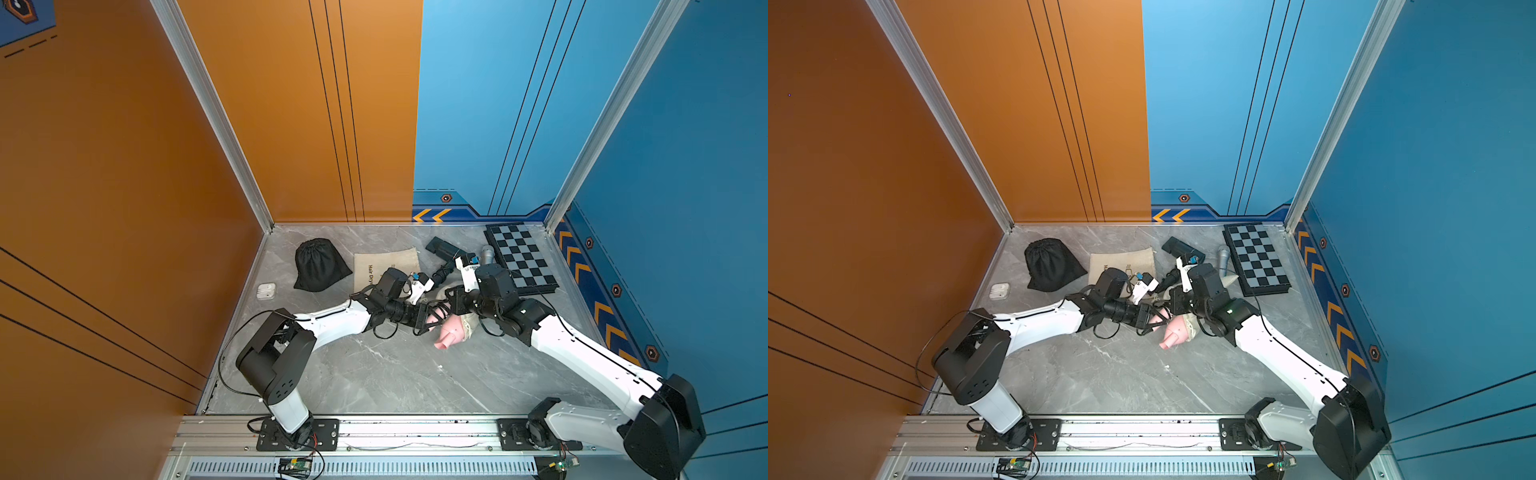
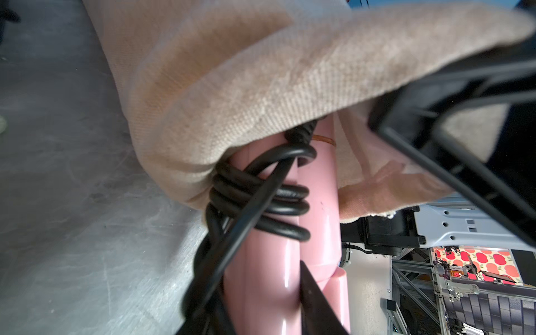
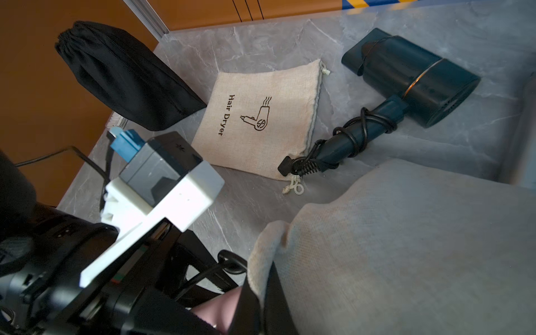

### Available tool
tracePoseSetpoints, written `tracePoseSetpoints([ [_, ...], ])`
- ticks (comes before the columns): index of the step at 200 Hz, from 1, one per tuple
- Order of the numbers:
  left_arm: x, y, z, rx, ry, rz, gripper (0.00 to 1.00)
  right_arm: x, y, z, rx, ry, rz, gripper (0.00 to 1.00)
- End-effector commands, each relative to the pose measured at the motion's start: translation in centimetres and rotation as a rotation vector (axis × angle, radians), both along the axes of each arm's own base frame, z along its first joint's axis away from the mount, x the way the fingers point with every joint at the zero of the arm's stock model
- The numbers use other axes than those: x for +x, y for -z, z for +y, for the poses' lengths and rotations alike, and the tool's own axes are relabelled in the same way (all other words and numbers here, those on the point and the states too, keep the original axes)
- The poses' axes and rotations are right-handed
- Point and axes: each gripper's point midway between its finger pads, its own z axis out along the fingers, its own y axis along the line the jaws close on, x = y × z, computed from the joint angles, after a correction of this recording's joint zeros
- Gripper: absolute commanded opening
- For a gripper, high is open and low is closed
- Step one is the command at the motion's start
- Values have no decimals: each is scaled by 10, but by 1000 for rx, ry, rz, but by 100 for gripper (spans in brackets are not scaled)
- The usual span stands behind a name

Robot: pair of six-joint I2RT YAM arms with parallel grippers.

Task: Pack away hair dryers
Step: Place the hair dryer in the drawstring bag.

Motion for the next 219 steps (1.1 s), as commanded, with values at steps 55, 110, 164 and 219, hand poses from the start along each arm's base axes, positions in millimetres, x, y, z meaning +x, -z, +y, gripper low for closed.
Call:
tracePoseSetpoints([
  [55, 7, -26, -6, -58, 25, -81, 8, -15, 13, 33, 39, -121, 84, 0],
  [110, 31, -30, 14, -27, -94, -129, 6, -25, 17, 29, 71, -105, 121, 0],
  [164, 59, -50, 32, -66, -243, -170, 5, -23, 22, 30, 243, -11, 174, 0],
  [219, 67, -51, 24, -70, -277, -180, 6, -17, 16, 52, 437, -9, 225, 0],
])
